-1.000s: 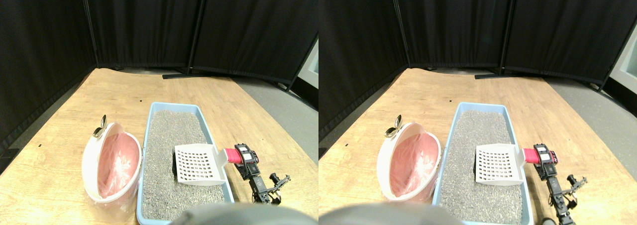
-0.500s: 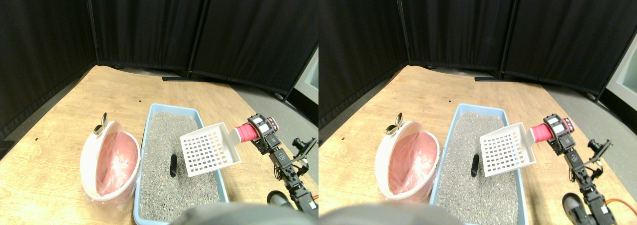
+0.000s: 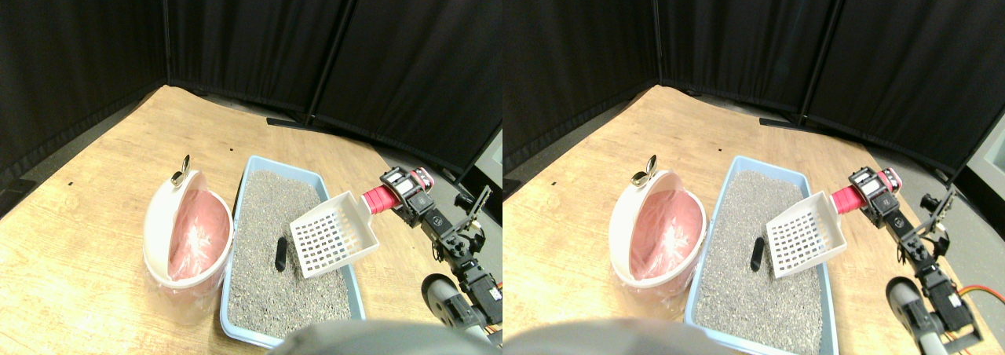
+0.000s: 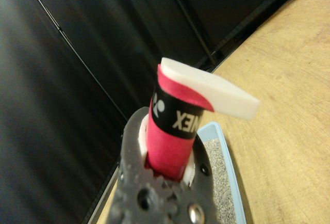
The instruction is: Scoop (unimanual)
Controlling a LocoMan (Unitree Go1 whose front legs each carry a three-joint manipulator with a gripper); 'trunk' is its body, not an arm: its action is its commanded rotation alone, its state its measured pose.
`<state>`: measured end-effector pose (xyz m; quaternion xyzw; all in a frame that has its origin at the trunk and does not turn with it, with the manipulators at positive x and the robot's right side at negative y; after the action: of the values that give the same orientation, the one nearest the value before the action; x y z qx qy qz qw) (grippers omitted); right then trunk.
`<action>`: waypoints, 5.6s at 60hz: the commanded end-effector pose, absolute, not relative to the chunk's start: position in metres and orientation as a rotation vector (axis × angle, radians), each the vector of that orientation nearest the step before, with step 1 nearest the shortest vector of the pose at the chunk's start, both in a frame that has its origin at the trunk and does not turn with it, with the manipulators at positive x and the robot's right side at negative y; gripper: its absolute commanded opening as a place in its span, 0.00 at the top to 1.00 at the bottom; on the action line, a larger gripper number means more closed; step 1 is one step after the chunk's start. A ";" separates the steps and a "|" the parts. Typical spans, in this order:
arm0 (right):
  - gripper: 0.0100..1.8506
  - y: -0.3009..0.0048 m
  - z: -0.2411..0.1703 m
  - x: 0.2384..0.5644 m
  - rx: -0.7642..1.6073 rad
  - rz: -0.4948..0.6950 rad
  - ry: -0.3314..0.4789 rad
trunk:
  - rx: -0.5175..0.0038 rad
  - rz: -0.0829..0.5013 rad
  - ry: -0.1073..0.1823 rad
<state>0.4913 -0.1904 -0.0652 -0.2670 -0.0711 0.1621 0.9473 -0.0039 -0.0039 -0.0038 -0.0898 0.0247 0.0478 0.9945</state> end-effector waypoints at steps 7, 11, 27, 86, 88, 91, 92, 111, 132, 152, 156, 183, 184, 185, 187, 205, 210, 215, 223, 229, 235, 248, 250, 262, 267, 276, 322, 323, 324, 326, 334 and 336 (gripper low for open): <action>0.97 -0.190 -0.058 0.504 -0.578 0.332 -0.221 | -0.217 0.115 0.075; 0.97 -0.189 -0.055 0.508 -0.604 0.344 -0.199 | -0.222 0.115 0.077; 0.97 -0.181 -0.047 0.509 -0.667 0.379 -0.186 | -0.230 0.113 0.085; 0.97 -0.183 -0.066 0.523 -0.749 0.434 -0.130 | -0.225 0.105 0.123; 0.97 -0.182 -0.066 0.522 -0.754 0.430 -0.127 | -0.226 0.105 0.121; 0.97 -0.181 -0.065 0.520 -0.764 0.434 -0.125 | -0.226 0.105 0.121; 0.97 -0.180 -0.065 0.519 -0.765 0.431 -0.122 | -0.226 0.105 0.121; 0.97 -0.166 -0.070 0.522 -0.857 0.511 -0.125 | -0.245 0.114 0.128; 0.97 -0.139 -0.101 0.525 -0.805 0.547 -0.067 | -0.316 0.159 0.164; 0.97 -0.111 -0.156 0.514 -0.677 0.555 0.033 | -0.374 0.227 0.191; 0.97 -0.106 -0.159 0.511 -0.638 0.572 0.038 | -0.376 0.230 0.191; 0.97 -0.103 -0.159 0.505 -0.459 0.477 0.087 | -0.351 0.219 0.174; 0.97 -0.104 -0.159 0.505 -0.443 0.467 0.088 | -0.349 0.217 0.171; 0.97 -0.104 -0.159 0.505 -0.443 0.467 0.088 | -0.349 0.217 0.171; 0.97 -0.108 -0.155 0.508 -0.402 0.426 0.101 | -0.345 0.213 0.167; 0.97 -0.130 -0.154 0.511 -0.256 0.300 0.163 | -0.332 0.203 0.158; 0.97 -0.135 -0.154 0.510 -0.222 0.300 0.162 | -0.329 0.198 0.156; 0.97 -0.139 -0.155 0.508 -0.219 0.297 0.157 | -0.328 0.195 0.154; 0.97 -0.145 -0.159 0.505 -0.175 0.283 0.157 | -0.323 0.194 0.147; 0.97 -0.151 -0.165 0.502 -0.091 0.248 0.149 | -0.317 0.194 0.139; 0.97 -0.156 -0.166 0.500 0.025 0.196 0.135 | -0.310 0.193 0.132; 0.97 -0.162 -0.157 0.502 0.219 0.136 0.091 | -0.296 0.185 0.112; 0.97 -0.163 -0.156 0.503 0.241 0.150 0.081 | -0.294 0.183 0.110; 0.97 -0.165 -0.139 0.506 0.347 0.110 0.019 | -0.286 0.180 0.093; 0.97 -0.166 -0.130 0.507 0.374 0.088 -0.013 | -0.284 0.179 0.086; 0.97 -0.166 -0.118 0.509 0.443 0.103 -0.067 | -0.277 0.177 0.070; 0.97 -0.168 -0.119 0.510 0.516 0.098 -0.125 | -0.257 0.175 0.048; 0.97 -0.168 -0.119 0.510 0.517 0.098 -0.124 | -0.257 0.175 0.048; 0.97 -0.168 -0.119 0.510 0.515 0.100 -0.124 | -0.257 0.175 0.048; 0.97 -0.169 -0.120 0.510 0.506 0.109 -0.126 | -0.259 0.176 0.052; 0.97 -0.168 -0.121 0.509 0.474 0.112 -0.121 | -0.260 0.181 0.055; 0.97 -0.167 -0.120 0.509 0.468 0.109 -0.118 | -0.260 0.181 0.055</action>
<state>0.5097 -0.1718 -0.1316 0.2224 -0.0241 0.0338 0.9741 0.0033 -0.0004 -0.0046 -0.1281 0.0353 0.0850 0.9875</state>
